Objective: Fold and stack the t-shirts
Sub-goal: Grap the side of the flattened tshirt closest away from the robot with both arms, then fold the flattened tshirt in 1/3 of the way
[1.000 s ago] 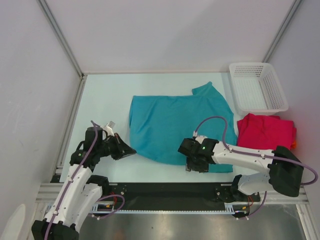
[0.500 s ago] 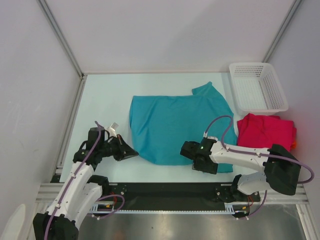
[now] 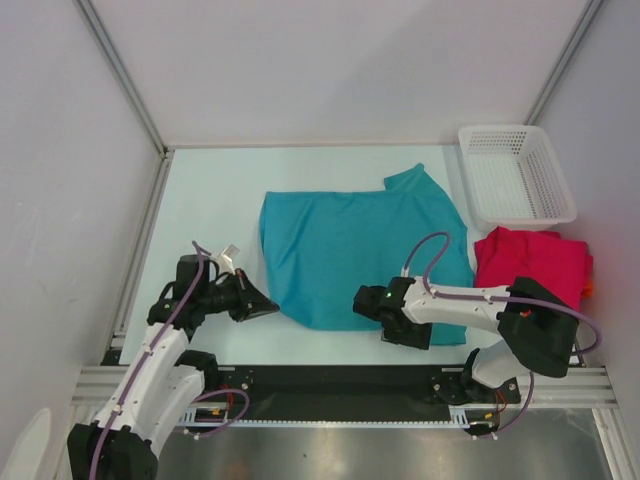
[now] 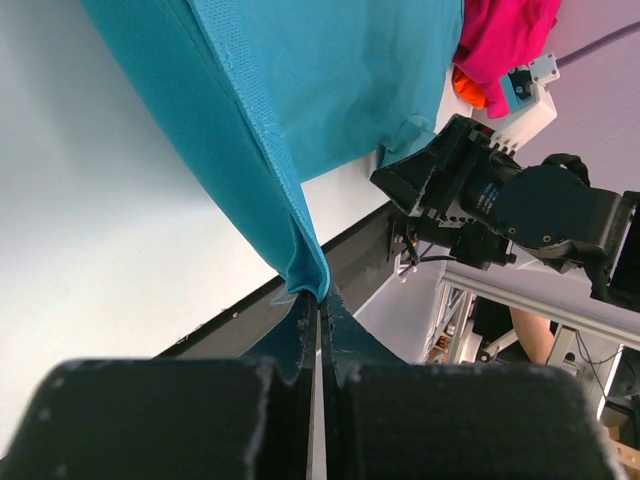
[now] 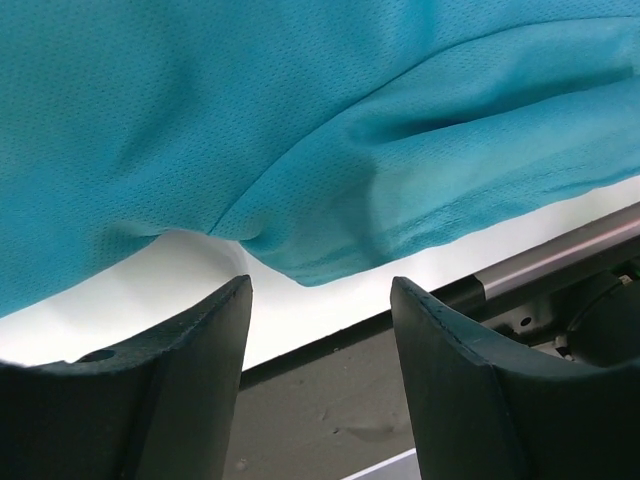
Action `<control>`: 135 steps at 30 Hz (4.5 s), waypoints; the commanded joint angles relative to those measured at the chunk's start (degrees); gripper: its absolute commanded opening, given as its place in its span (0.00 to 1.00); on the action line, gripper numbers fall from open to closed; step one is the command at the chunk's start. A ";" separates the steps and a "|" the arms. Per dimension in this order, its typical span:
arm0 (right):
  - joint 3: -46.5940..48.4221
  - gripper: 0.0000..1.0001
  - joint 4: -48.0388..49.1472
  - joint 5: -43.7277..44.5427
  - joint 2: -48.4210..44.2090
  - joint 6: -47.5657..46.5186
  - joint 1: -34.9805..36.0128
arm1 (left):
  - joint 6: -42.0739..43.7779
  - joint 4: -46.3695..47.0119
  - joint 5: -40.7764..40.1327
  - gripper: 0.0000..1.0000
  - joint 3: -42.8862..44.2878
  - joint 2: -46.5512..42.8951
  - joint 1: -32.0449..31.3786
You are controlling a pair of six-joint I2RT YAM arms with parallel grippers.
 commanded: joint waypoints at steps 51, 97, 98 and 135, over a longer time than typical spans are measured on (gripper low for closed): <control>24.64 0.00 4.44 3.86 10.00 -39.15 -29.84 | 6.43 3.97 3.09 0.00 28.20 33.02 7.64; 19.56 0.52 4.72 -1.51 -4.22 -40.66 -32.15 | 17.94 -2.10 -28.12 0.58 26.53 44.79 13.44; 19.03 0.52 4.63 -1.51 -4.40 -40.22 -31.62 | 17.86 -1.83 -27.08 0.56 26.53 45.59 13.44; 13.31 0.52 4.63 -0.72 -6.95 -37.06 -28.89 | 13.02 3.80 -21.79 0.40 24.69 50.08 4.65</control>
